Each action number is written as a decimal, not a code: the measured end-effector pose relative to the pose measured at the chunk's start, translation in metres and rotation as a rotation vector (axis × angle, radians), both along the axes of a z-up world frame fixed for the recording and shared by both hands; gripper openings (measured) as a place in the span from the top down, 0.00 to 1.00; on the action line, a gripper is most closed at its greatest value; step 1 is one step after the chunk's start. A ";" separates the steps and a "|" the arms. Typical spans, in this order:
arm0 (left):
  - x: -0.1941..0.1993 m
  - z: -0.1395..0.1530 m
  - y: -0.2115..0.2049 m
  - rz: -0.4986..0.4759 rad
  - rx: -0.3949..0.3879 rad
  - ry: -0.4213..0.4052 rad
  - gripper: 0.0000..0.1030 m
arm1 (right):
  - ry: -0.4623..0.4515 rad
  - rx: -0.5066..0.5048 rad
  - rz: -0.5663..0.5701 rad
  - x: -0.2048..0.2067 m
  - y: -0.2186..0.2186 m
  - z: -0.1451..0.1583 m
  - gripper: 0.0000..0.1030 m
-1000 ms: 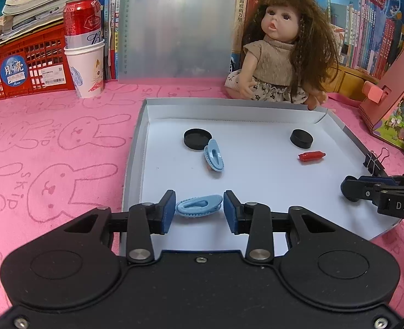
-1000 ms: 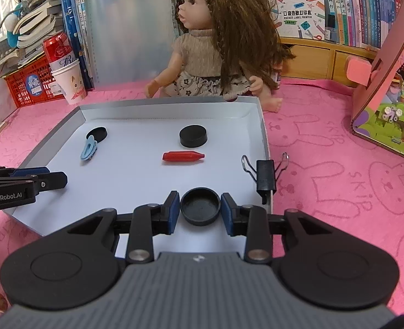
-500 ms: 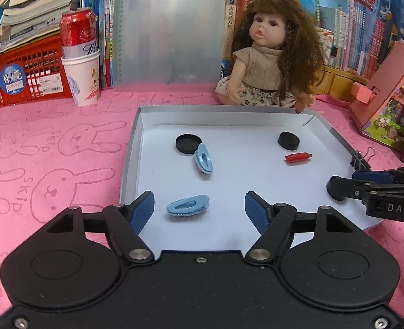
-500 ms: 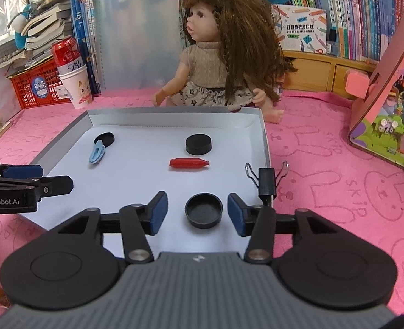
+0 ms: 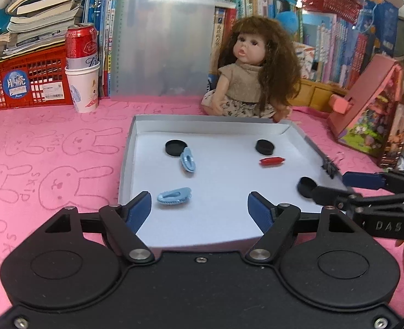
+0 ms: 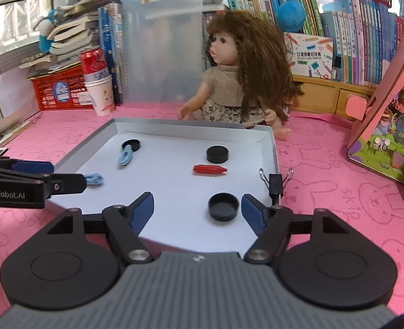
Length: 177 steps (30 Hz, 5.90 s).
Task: Organize rigid objects
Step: 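Open the left tool to drop the blue clip while the right tool releases the lid, then withdraw both tools from the tray toward the brown nuts on the cloth, then grasp a brown nut with the left tool while the right tool grasps another nut, then carry the nut in the left tool while the right tool carries its nut over the tray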
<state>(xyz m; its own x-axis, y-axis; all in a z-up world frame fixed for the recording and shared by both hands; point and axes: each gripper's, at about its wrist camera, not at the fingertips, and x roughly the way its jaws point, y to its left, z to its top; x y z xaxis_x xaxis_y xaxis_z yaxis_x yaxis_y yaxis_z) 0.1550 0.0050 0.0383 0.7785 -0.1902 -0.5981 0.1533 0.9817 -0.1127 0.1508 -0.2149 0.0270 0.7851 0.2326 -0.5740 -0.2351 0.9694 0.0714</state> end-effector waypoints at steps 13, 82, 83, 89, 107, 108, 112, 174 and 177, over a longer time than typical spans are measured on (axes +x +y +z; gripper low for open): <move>-0.052 0.006 0.006 -0.029 -0.007 -0.024 0.25 | -0.051 0.002 0.066 -0.052 0.003 0.005 0.19; -0.129 -0.040 0.013 -0.094 0.061 0.041 0.77 | -0.048 -0.061 0.206 -0.138 0.023 -0.045 0.46; -0.129 -0.040 0.013 -0.093 0.059 0.042 0.77 | -0.048 -0.061 0.207 -0.138 0.024 -0.045 0.47; -0.129 -0.040 0.014 -0.092 0.054 0.042 0.78 | -0.052 -0.057 0.214 -0.140 0.025 -0.044 0.54; -0.128 -0.039 0.016 -0.082 0.047 0.044 0.79 | -0.056 -0.056 0.231 -0.141 0.031 -0.043 0.69; -0.128 -0.039 0.016 -0.082 0.047 0.044 0.79 | -0.056 -0.055 0.230 -0.141 0.032 -0.043 0.70; -0.129 -0.038 0.015 -0.077 0.047 0.045 0.79 | -0.067 -0.061 0.224 -0.142 0.034 -0.043 0.75; -0.036 0.013 0.015 0.003 0.023 -0.079 0.79 | -0.069 -0.051 -0.050 -0.051 -0.003 0.012 0.75; -0.028 0.014 0.014 0.004 0.028 -0.085 0.79 | -0.067 -0.037 -0.060 -0.043 -0.006 0.016 0.75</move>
<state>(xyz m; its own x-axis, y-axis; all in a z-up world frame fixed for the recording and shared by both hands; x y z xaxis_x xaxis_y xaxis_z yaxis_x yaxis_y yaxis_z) 0.1269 0.0190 0.0527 0.8273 -0.1711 -0.5351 0.1571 0.9850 -0.0720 0.1077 -0.2210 0.0427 0.8340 0.1639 -0.5268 -0.1800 0.9834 0.0209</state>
